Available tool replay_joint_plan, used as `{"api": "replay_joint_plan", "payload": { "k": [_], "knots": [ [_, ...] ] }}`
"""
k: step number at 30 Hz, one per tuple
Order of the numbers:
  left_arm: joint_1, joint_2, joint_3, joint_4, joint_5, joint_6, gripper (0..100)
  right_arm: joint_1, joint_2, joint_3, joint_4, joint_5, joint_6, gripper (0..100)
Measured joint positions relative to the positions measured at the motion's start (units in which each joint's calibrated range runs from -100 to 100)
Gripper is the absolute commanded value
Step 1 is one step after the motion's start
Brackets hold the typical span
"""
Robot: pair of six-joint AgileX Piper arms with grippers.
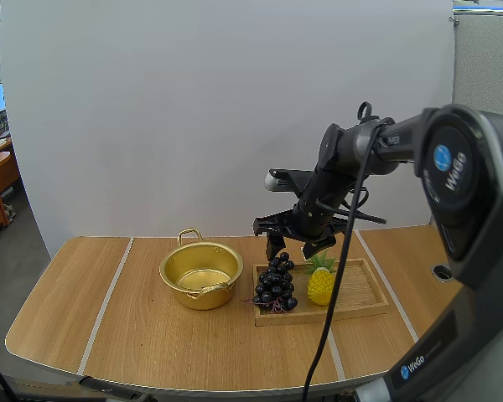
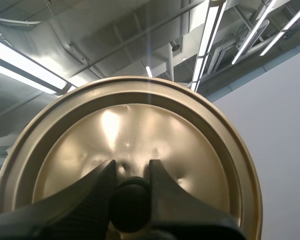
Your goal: Open the pot, put the grape inside, and close it
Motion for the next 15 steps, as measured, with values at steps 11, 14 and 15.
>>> {"api": "replay_joint_plan", "payload": {
  "k": [11, 14, 15],
  "knots": [
    [0.0, 0.0, 0.0, 0.0, 0.0, 0.0, 0, 1.96, 7.48, -1.39, 0.11, -0.51, -0.2, 100],
    [0.0, 0.0, 0.0, 0.0, 0.0, 0.0, 0, 2.21, 8.36, -1.39, 0.22, -1.2, -0.31, 100],
    [0.0, 0.0, 0.0, 0.0, 0.0, 0.0, 0, 2.21, 8.48, -1.39, 0.22, -1.45, -0.31, 100]
  ]
}}
